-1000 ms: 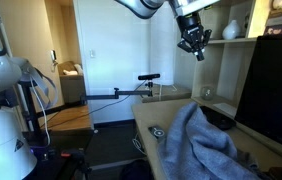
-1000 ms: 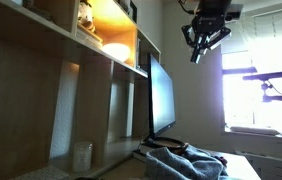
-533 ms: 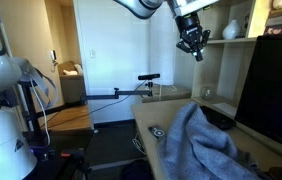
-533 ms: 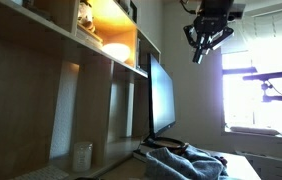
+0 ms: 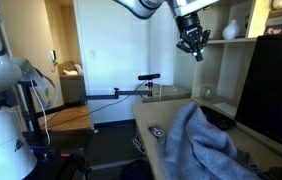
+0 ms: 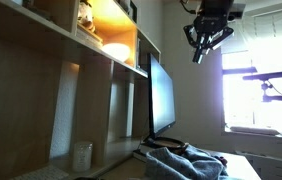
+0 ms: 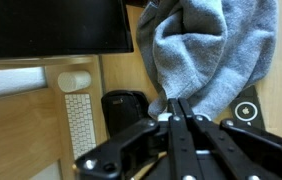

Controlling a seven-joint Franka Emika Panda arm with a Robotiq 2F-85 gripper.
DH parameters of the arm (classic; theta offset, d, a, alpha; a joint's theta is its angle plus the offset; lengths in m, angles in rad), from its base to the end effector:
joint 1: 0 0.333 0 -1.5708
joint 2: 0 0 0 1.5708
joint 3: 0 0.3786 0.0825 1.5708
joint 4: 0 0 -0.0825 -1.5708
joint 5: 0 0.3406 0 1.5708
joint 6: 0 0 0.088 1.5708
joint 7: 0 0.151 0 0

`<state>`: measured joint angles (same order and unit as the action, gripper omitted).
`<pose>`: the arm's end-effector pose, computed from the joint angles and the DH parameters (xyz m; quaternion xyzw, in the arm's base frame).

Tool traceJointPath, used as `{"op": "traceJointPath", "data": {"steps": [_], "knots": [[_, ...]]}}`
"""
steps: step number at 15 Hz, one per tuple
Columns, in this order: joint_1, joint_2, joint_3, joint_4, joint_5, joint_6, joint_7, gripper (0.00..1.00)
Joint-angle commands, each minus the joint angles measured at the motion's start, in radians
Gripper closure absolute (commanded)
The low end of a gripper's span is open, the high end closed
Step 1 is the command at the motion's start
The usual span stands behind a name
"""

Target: Hang the sweater on the computer

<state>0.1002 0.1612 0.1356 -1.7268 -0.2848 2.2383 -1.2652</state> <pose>0.6147 0.1231 0.5569 0.6699 0.7126 0.0948 0.1854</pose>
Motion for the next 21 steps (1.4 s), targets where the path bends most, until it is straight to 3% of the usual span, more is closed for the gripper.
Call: {"op": "traceJointPath", "data": {"steps": [1,15,16,18,21], "knots": [[0.003,0.001,-0.002,0.004,0.0,-0.004,0.0,0.94],[0.03,0.143,0.01,0.057,-0.033,-0.055,-0.02,0.96],[0.04,0.153,0.006,0.063,-0.062,-0.062,-0.005,0.71],[0.05,0.174,0.012,0.082,-0.079,-0.084,-0.026,0.63],[0.061,0.202,0.019,0.108,-0.083,-0.109,-0.046,0.39]]}}
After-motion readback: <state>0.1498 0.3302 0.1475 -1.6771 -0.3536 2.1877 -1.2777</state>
